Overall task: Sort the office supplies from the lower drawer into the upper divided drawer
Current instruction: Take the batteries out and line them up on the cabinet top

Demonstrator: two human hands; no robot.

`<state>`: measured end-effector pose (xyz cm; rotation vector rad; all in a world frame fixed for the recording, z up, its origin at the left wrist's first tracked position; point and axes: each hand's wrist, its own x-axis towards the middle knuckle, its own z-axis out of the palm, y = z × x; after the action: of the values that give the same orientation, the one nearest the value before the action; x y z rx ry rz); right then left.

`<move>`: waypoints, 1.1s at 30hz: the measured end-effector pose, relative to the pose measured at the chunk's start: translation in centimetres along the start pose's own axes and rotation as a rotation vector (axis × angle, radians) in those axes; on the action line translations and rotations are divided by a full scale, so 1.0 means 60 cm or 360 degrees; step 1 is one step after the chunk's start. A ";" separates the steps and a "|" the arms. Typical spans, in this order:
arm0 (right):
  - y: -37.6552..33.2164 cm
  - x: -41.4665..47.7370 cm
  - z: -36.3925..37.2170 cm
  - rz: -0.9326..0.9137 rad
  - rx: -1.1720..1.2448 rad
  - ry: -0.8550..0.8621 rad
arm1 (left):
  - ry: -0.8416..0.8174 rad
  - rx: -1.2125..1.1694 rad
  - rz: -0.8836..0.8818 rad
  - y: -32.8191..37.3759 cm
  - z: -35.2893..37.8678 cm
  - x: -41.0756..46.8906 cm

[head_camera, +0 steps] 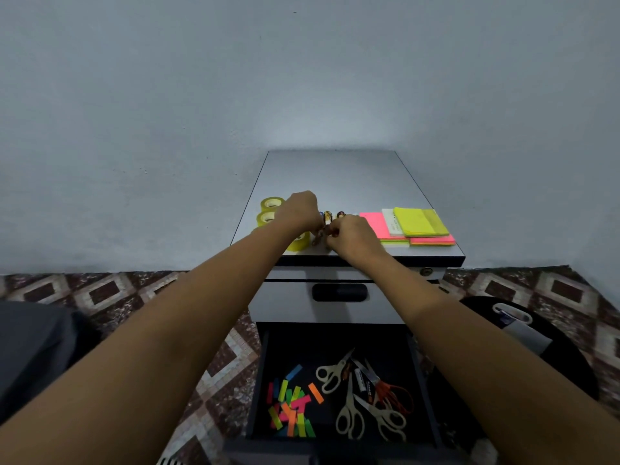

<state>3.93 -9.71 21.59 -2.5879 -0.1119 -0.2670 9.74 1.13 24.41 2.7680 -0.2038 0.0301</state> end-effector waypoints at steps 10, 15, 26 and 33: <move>0.003 -0.003 0.003 -0.0040 -0.0022 0.0029 | 0.0004 0.0115 0.0063 -0.001 0.013 0.007; 0.004 -0.003 0.002 -0.0042 0.0004 0.0046 | -0.0053 0.0070 0.0092 -0.001 0.009 0.012; -0.010 -0.018 0.018 -0.0164 -0.0455 0.0099 | -0.0306 0.0166 0.0188 -0.011 -0.013 0.011; -0.010 -0.016 0.020 -0.0096 -0.0454 0.0169 | -0.0346 0.0175 0.0148 -0.012 -0.007 0.012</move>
<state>3.11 -8.60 20.65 -2.8484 -0.1216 -0.4729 10.59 1.86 24.59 2.8664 -0.3980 -0.2438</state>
